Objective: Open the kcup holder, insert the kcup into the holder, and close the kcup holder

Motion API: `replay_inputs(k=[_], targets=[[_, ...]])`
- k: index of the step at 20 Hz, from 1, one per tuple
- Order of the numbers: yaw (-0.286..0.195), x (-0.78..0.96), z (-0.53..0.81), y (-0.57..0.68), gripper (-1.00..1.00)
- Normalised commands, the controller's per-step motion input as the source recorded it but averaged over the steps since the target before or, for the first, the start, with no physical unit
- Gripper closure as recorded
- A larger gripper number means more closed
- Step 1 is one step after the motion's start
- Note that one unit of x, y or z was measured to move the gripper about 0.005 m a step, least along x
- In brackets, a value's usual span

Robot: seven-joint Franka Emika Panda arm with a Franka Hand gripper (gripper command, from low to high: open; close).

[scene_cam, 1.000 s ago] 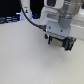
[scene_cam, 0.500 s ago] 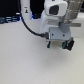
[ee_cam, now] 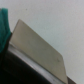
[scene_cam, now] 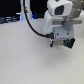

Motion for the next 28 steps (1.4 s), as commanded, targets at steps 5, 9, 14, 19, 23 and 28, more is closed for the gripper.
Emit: replay_inputs(k=[5, 9, 14, 19, 23, 28], targets=[[0.100, -0.46, 0.08, 0.53, -1.00], [0.089, -0.49, 0.12, 0.53, -1.00], [0.079, -0.56, 0.06, 0.55, -1.00], [0.048, -0.79, 0.02, 0.54, -1.00], [0.037, -0.94, -0.02, 0.46, -1.00], [0.045, -0.91, -0.01, 0.45, -1.00]])
